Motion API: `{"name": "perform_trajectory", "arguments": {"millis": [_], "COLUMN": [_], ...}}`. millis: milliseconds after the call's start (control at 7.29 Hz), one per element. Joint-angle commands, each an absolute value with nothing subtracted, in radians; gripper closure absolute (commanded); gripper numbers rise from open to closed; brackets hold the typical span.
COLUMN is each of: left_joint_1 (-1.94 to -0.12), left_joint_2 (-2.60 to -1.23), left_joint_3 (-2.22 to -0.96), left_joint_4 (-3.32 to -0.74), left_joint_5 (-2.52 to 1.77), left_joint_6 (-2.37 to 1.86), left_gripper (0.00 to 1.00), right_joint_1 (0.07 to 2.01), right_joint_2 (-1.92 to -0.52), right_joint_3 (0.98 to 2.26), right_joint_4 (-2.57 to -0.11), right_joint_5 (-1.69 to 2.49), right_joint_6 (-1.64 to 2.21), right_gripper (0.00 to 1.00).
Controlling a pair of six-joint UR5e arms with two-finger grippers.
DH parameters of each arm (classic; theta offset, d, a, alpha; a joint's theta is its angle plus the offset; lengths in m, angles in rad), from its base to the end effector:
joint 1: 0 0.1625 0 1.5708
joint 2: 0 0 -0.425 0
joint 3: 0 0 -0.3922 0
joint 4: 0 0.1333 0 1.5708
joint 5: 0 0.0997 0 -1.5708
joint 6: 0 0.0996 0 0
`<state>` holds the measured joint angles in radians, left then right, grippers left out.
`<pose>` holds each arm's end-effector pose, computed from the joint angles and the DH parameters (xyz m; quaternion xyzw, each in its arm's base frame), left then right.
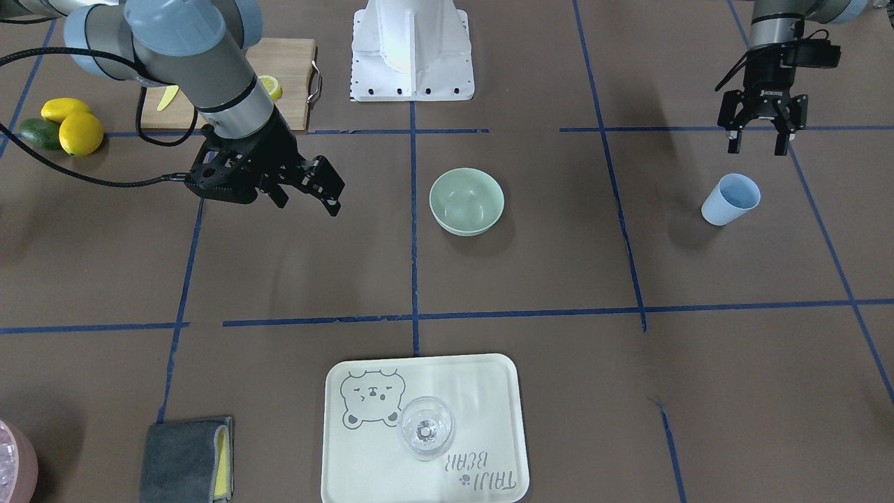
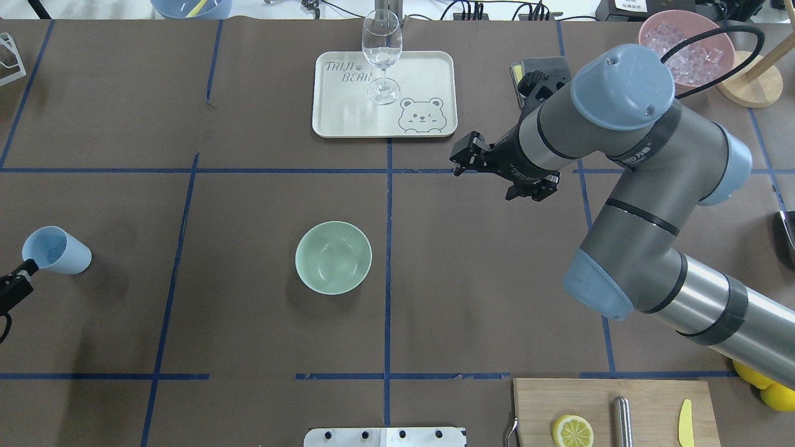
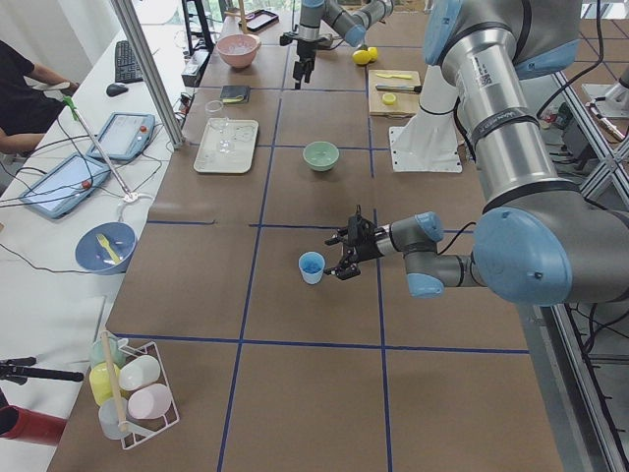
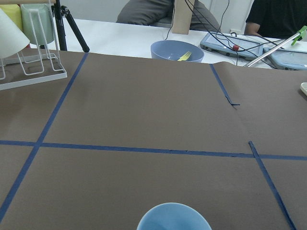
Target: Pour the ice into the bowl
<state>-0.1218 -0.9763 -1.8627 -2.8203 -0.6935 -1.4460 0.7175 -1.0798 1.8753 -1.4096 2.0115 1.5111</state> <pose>0.2189 -0.2383 0.5877 0.4259 0.3632 -0.1924 0.8060 -0.3969 -0.4669 0.2276 -0.0094 -0.4892 0.1846 0.8524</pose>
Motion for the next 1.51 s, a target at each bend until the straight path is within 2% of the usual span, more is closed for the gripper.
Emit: {"name": "perform_trajectory", "arguments": {"millis": [0, 137, 549, 1373], "left_joint_1": [-0.034, -0.017, -0.006, -0.008], "left_joint_2": [-1.012, -1.04, -1.12, -1.193], "left_joint_3": [-1.859, -1.858, -1.726, -1.628], "left_joint_4": [-2.66, -2.602, -2.6, -2.612], "left_joint_5": [-0.58, -0.528, -0.437, -0.377], "left_joint_6": [-1.572, -1.575, -1.581, -1.62], "left_gripper": [0.01, 0.0, 0.01, 0.0], "right_joint_1": [0.733, 0.733, 0.729, 0.727], "right_joint_2": [-1.1, -1.1, -1.1, -1.101], "right_joint_3": [1.884, 1.887, 1.881, 1.881], "right_joint_4": [-1.411, -1.411, -1.411, -1.408], "right_joint_5": [2.014, 2.014, 2.002, 2.011], "right_joint_6": [1.457, 1.457, 1.457, 1.457], "right_gripper": [0.0, 0.0, 0.0, 0.0]}}
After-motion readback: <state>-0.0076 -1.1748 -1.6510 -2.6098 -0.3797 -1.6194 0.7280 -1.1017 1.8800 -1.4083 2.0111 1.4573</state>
